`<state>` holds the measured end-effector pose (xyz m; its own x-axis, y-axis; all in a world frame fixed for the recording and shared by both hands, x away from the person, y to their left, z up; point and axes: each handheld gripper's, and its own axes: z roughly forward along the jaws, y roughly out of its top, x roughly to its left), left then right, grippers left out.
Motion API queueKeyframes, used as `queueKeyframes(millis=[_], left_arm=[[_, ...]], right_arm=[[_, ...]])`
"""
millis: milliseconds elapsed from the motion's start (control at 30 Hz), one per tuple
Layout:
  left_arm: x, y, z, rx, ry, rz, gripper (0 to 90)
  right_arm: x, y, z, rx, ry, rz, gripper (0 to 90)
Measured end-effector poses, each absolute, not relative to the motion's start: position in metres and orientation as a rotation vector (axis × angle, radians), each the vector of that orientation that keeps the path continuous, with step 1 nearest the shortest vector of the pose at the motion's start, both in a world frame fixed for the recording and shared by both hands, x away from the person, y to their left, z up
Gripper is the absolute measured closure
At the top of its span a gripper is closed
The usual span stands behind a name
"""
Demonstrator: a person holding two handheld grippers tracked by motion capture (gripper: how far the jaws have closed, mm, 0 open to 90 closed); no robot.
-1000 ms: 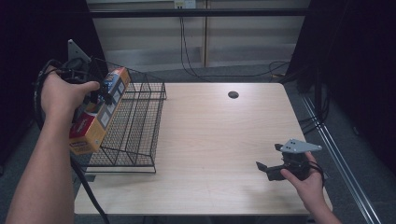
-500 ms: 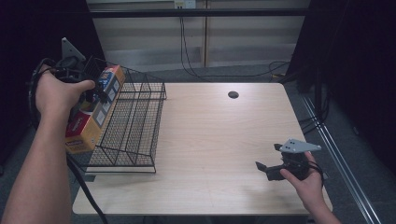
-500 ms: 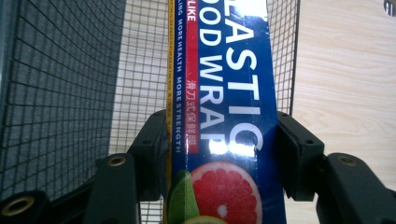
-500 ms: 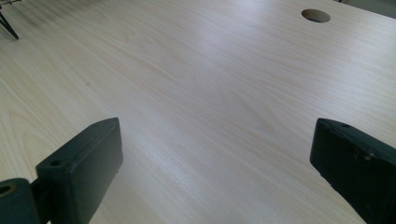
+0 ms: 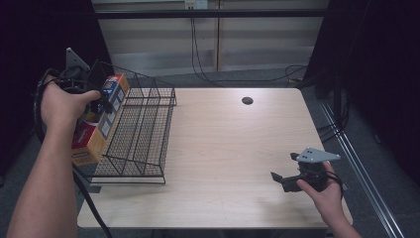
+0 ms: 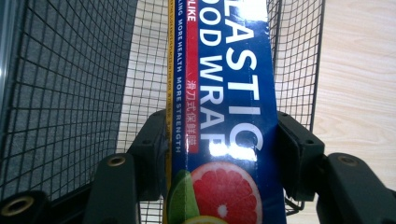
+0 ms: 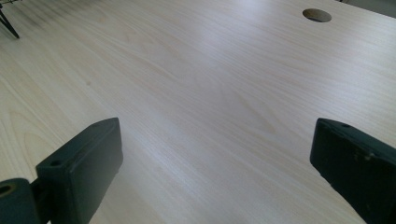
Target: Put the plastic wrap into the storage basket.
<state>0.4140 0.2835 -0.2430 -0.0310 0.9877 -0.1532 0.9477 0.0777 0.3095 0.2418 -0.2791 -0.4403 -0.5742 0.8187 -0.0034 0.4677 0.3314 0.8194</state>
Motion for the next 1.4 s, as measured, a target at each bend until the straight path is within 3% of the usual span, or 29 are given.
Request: queueKeyframes(millis=[1400], left_arm=[[0.425,0.295,-0.280,1.925,2.108,0.158,43.2]], right_arm=[[0.242,-0.276,-0.442,1.130,2.195,1.121,2.4]])
